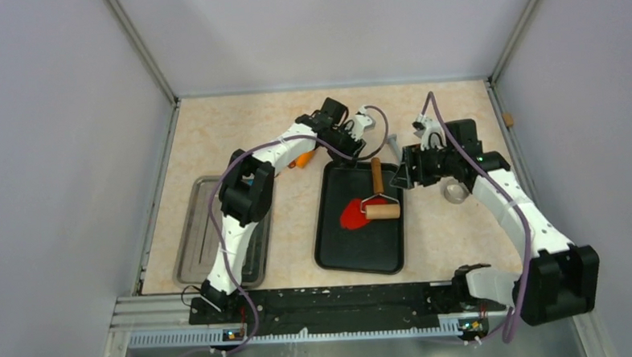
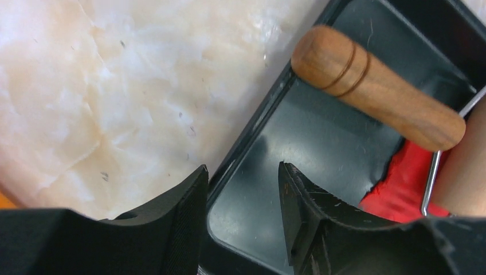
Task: Roll out the dumpling wrappers from the dough
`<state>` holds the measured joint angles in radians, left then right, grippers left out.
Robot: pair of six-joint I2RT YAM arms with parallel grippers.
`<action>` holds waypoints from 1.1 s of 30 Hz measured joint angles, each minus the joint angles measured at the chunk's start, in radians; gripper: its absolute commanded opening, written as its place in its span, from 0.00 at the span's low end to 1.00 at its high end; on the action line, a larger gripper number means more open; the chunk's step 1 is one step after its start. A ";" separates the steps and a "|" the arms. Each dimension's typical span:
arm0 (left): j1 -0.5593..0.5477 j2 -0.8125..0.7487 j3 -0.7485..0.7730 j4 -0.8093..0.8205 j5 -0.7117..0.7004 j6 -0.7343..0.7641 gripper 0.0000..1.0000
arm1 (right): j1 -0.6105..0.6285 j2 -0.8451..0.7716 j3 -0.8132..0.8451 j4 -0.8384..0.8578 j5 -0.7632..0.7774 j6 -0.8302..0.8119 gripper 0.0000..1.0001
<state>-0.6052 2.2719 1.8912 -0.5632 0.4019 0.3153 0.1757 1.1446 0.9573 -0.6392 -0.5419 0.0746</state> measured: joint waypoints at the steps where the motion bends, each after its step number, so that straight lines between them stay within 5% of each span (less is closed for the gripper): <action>1: 0.009 0.009 0.007 -0.024 0.018 0.006 0.53 | 0.000 0.036 -0.002 0.022 -0.003 0.004 0.65; 21: 0.052 0.050 0.012 -0.123 0.078 0.090 0.28 | 0.135 0.578 0.151 0.238 0.106 -0.030 0.65; 25: 0.062 0.050 0.006 -0.124 0.097 0.080 0.19 | 0.159 0.608 0.151 0.253 0.121 -0.029 0.50; 30: 0.075 0.035 -0.023 -0.119 0.108 0.079 0.01 | 0.185 0.612 0.150 0.266 0.148 0.000 0.00; 33: 0.086 -0.009 -0.091 -0.117 0.098 0.069 0.00 | 0.189 0.611 0.174 0.234 0.158 0.010 0.00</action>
<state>-0.5190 2.2627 1.8004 -0.6807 0.4995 0.3843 0.3645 1.7554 1.1309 -0.4049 -0.3840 0.0845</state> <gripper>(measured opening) 0.250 0.086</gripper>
